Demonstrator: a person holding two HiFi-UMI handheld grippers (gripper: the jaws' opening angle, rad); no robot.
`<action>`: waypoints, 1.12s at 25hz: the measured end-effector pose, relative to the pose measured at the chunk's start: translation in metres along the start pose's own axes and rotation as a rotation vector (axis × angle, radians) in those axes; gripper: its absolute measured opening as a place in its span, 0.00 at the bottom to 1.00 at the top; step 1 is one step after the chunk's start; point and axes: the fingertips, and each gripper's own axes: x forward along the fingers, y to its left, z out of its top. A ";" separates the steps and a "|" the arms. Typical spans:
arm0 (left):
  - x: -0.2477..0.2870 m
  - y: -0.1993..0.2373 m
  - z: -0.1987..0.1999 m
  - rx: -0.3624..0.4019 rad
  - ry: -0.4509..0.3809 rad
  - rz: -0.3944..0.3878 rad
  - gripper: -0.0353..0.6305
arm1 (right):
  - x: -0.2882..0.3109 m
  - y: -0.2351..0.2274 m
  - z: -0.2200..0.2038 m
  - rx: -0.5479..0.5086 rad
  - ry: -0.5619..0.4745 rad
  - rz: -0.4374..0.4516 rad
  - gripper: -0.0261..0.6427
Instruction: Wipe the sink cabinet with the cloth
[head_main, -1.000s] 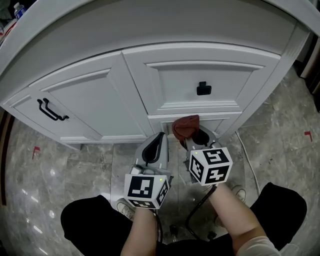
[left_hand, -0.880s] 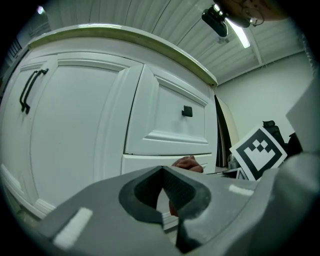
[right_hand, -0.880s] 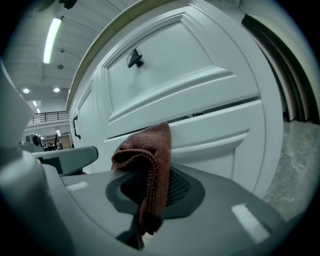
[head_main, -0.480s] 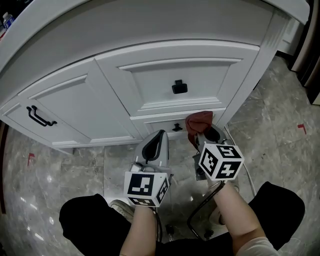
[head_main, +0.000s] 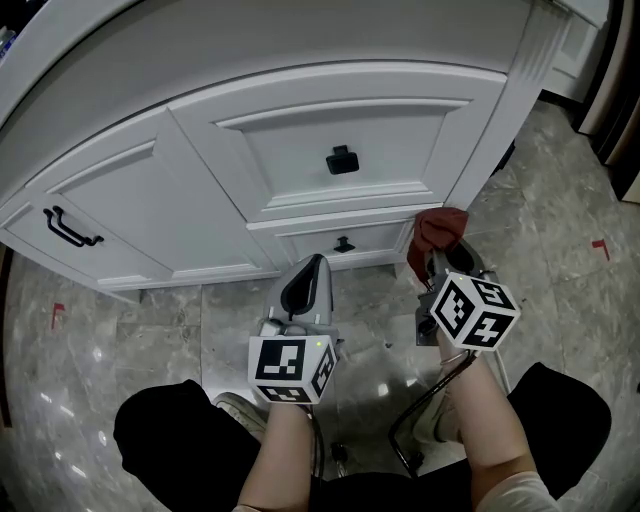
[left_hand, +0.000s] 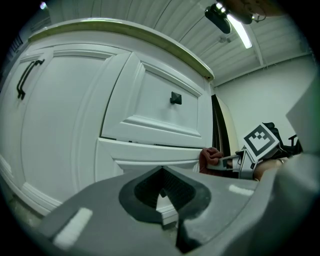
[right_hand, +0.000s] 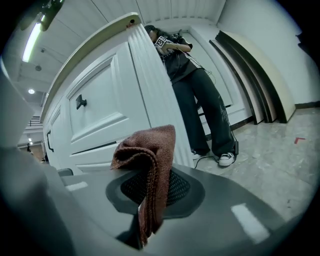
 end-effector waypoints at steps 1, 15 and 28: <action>-0.001 0.002 -0.003 -0.005 0.006 0.003 0.05 | -0.002 -0.004 0.001 0.002 -0.004 -0.012 0.16; -0.043 0.079 -0.017 0.014 0.050 0.139 0.05 | 0.037 0.169 -0.073 -0.133 0.094 0.306 0.16; -0.056 0.114 -0.021 -0.002 0.054 0.167 0.05 | 0.067 0.227 -0.120 -0.186 0.143 0.390 0.16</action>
